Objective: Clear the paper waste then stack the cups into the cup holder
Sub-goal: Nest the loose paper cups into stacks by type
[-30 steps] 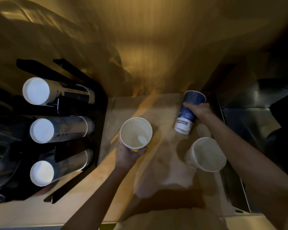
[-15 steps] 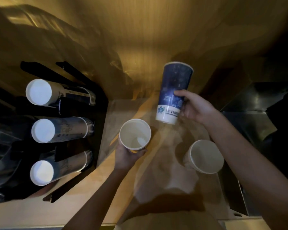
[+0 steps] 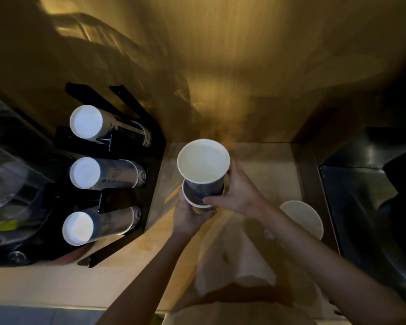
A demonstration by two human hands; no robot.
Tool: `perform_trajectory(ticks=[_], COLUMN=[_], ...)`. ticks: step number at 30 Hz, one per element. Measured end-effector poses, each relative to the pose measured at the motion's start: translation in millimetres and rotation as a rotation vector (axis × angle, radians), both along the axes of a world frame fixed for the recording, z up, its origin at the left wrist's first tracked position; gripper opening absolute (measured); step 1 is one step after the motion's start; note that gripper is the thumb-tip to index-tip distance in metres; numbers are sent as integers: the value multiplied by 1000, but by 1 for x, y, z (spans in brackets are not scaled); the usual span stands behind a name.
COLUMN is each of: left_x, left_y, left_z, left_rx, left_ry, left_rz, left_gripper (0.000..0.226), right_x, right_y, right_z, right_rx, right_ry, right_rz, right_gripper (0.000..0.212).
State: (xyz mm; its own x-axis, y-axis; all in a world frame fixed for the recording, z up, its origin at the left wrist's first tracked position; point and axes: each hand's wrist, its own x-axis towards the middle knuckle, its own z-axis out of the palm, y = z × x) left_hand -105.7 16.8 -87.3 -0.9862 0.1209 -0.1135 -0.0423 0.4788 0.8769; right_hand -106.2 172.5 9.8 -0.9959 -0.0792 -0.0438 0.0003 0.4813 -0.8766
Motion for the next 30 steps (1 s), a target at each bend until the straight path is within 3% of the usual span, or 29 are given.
perform_trajectory(ticks=[3, 5, 8, 12, 16, 20, 22, 27, 30], left_x=[0, 0, 0, 0, 0, 0, -4, -19, -23], left_y=[1, 1, 1, 1, 2, -1, -4, -11, -18], left_z=[2, 2, 3, 4, 3, 2, 1, 25, 60], left_rx=[17, 26, 36, 49, 55, 50, 29, -11, -78], left_ry=[21, 21, 12, -23, -33, -30, -53, -121, 18], left_rz=[-1, 8, 14, 11, 37, 17, -17, -72, -113], left_gripper=[96, 95, 95, 94, 92, 93, 90, 91, 86], right_x=[4, 7, 11, 12, 15, 13, 11, 0, 0], right_y=[-1, -1, -2, -6, -7, -6, -3, 9, 8], right_z=[-7, -6, -3, -2, -3, -3, -1, 15, 26], right_rx=[82, 30, 17, 257, 457, 498, 432, -21, -238], right_ry=[38, 23, -25, 8, 38, 34, -70, -283, -475], right_rz=[39, 46, 31, 100, 147, 138, 133, -64, -208], right_gripper=[82, 81, 100, 114, 99, 90, 82, 34, 39])
